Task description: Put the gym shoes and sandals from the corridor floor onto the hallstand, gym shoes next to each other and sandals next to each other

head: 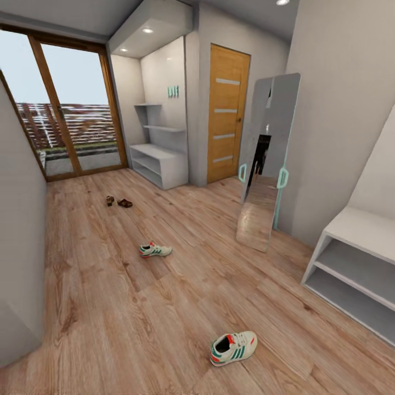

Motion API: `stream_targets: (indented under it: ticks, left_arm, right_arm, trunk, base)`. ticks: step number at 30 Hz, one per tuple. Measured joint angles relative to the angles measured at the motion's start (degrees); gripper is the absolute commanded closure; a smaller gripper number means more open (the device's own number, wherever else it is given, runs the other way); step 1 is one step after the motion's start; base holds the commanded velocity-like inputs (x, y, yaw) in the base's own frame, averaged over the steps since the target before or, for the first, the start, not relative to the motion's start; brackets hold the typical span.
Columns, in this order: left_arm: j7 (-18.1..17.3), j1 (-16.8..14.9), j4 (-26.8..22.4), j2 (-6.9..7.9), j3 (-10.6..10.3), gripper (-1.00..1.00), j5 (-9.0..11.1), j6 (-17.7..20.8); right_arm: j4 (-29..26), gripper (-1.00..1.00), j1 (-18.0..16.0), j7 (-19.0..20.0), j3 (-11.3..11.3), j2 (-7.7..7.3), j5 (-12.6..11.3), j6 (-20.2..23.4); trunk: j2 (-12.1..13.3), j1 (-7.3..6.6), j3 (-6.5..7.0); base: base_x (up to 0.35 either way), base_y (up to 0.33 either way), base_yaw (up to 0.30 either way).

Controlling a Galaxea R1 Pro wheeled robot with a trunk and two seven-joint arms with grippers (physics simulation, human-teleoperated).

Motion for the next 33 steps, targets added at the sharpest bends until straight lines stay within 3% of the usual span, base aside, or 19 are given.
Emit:
stream_targets:
  ticks: [14,33]
  left_arm:
    - [5.4,-1.4,-0.8,-0.29,-0.3,-1.0,-0.1,0.0]
    - [5.5,-1.1,-0.7,-1.38,0.1,-1.0,0.1,-0.2]
  right_arm:
    - [-0.2,-1.0,0.0,0.0,0.1,0.0,0.0,0.0]
    - [-0.4,-1.0,0.0,0.2,0.1,0.0,0.0,0.0]
  trunk:
    - [0.0,0.0,-1.21]
    - [0.0,-0.01,-2.68]
  base:
    - [0.0,0.002,0.118]
    - [0.013,0.01,0.108]
